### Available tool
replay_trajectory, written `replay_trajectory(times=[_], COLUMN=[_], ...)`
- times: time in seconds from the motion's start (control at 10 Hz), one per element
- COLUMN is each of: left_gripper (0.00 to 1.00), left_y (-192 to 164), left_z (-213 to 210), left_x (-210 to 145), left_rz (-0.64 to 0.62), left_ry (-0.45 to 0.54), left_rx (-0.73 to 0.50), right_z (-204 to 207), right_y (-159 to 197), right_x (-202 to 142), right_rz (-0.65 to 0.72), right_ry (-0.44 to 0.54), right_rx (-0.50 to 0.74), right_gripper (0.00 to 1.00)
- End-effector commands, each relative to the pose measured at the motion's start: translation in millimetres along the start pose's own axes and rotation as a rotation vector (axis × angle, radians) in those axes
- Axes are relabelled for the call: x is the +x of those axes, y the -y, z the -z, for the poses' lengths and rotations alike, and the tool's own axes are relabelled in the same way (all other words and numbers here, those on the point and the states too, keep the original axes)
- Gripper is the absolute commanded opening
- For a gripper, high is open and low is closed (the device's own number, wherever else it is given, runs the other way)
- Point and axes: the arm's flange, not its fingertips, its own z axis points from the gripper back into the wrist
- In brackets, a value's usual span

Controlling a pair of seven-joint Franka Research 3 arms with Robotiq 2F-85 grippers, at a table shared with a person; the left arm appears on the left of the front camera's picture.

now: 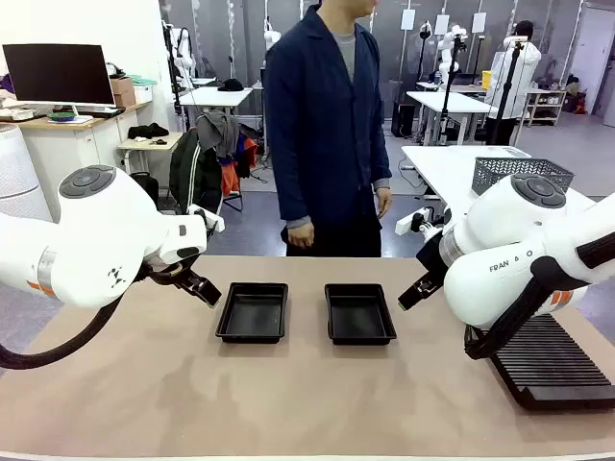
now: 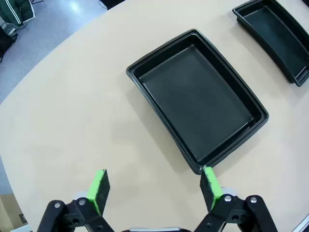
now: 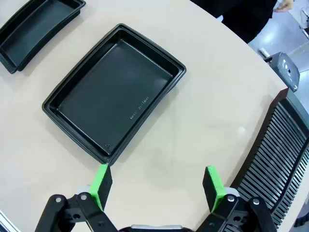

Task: Inspect and transfer BCBs to ESD trays.
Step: Pick up the Blank PCB from the PCB Rack and place it in the left ESD tray.

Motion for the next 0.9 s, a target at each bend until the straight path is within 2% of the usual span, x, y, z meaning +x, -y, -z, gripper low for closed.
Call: replay_trajectory(times=[0.0, 0.7, 0.8], left_gripper=[1.0, 1.0, 1.0], left_y=[-0.1, 0.9, 1.0], left_z=[0.0, 0.0, -15.4], left_x=[0.0, 0.2, 5.8], left_rz=[0.0, 0.002, -0.063], left_ry=[0.0, 0.0, -0.037], left_rx=[0.0, 0.0, -0.063], right_z=[0.0, 0.0, 0.0], right_y=[0.0, 0.0, -0.1], right_x=[0.0, 0.0, 0.0], right_rz=[0.0, 0.0, -0.001], right_ry=[0.0, 0.0, 0.0], right_rx=[0.0, 0.0, 0.0], right_gripper=[1.0, 1.0, 1.0])
